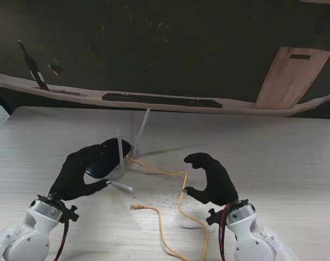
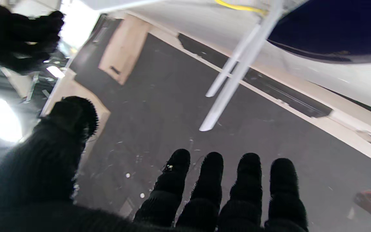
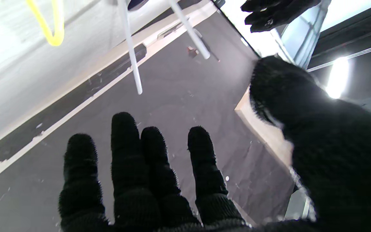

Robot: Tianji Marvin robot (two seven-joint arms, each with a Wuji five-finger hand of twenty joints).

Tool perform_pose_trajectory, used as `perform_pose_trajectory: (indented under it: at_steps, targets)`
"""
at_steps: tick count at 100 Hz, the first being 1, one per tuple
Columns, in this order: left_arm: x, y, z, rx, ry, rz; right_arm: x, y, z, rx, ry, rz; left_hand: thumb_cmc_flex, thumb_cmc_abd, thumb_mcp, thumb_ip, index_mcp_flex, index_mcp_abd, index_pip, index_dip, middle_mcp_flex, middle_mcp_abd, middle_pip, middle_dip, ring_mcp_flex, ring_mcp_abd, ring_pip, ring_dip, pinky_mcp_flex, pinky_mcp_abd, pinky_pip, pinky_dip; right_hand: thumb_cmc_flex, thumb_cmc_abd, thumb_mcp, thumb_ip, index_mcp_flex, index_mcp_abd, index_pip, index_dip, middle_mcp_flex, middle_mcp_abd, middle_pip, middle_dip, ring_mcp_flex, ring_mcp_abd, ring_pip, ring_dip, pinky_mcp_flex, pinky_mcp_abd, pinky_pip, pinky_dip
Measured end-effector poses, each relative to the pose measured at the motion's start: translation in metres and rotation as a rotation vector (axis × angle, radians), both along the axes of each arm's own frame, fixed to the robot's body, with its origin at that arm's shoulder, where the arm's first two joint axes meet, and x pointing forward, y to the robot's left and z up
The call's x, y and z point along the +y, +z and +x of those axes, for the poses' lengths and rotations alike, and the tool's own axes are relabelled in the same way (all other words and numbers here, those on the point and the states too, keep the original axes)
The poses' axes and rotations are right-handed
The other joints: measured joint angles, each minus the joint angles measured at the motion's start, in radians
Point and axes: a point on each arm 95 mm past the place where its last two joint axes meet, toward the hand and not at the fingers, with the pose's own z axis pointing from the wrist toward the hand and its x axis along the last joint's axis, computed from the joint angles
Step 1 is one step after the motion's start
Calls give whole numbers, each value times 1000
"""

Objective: Untangle the Ethernet cable and plug it into the router

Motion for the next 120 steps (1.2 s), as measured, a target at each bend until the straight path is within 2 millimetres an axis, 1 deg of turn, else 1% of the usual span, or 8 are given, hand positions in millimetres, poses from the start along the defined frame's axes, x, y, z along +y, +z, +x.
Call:
perform_pose_trajectory:
  at_steps: [22,38,47,53,62,74,96,120]
  targets:
    - [-1,-11,-23,27,-106,-56,3,0,-17,-1,118,39,3,-45,37,-1,0,-1,-47,-25,-19,0,-31,-9,-1,3,-34,-14,0,-30,-78,-28,0,-57,29,-10,-14,-39,-5,-4,-12,-45,-27,-12,-20,-37,-69,-26,-5,0,-82,-18]
    - [-5,-16,-42,28,-151,-130,6,-1,-21,43,176,44,13,-45,36,-1,0,-1,-50,-26,-19,2,-52,-20,0,5,-36,-14,16,-32,-80,-36,-2,-63,35,-10,-36,-48,-12,-4,-12,-47,-27,-12,-21,-38,-83,-35,6,0,-137,-17]
    - [-8,-17,-47,48,-166,-150,8,0,-23,28,193,55,20,-45,35,-1,1,-1,-51,-25,-19,2,-53,-21,13,6,-36,-14,25,-32,-80,-36,-51,-74,46,-24,-50,-60,-12,-4,-25,-49,-43,-13,-35,-39,-91,-35,6,1,-164,-7]
    - [-11,-16,-48,57,-180,-138,9,0,-24,25,199,59,21,-43,32,-2,2,-1,-51,-26,-19,2,-53,-21,13,6,-36,-14,26,-32,-80,-36,-64,-74,47,-32,-50,-61,-12,-4,-25,-49,-43,-13,-40,-39,-94,-35,8,3,-176,3]
    - [-14,-15,-49,55,-192,-133,10,0,-24,23,200,57,27,-38,21,-2,22,-1,-56,-25,-19,3,-53,-21,13,6,-38,-14,26,-32,-80,-36,-76,-74,48,-32,-50,-61,-12,-4,-25,-49,-43,-13,-40,-39,-94,-36,31,9,-245,88]
    - [-20,-15,-50,54,-214,-192,8,1,-25,9,191,48,32,-38,3,-2,22,-6,-61,-26,-12,3,-54,-21,13,6,-45,-14,26,-32,-80,-36,-97,-74,48,-41,-31,-47,-6,-7,-24,-50,-43,-14,-40,-39,-94,-36,48,21,-264,106]
    - [-26,-11,-45,62,-262,-163,2,4,-23,-46,151,26,32,-38,-3,-2,33,-10,-83,-26,-8,3,-78,-32,13,6,-59,-14,26,-29,-83,-36,-113,-74,51,-41,40,16,-15,-11,-8,-50,-34,-14,-30,-38,-91,-36,69,39,-278,153]
    - [-36,-4,-38,71,-279,-135,-4,7,-24,-82,136,28,32,-29,-14,-2,33,-11,-99,-26,-8,3,-92,-44,13,6,-72,-14,26,-29,-106,-36,-144,-75,59,-51,43,2,-17,-11,2,-50,-35,-14,-20,-38,-83,-36,78,51,-284,177]
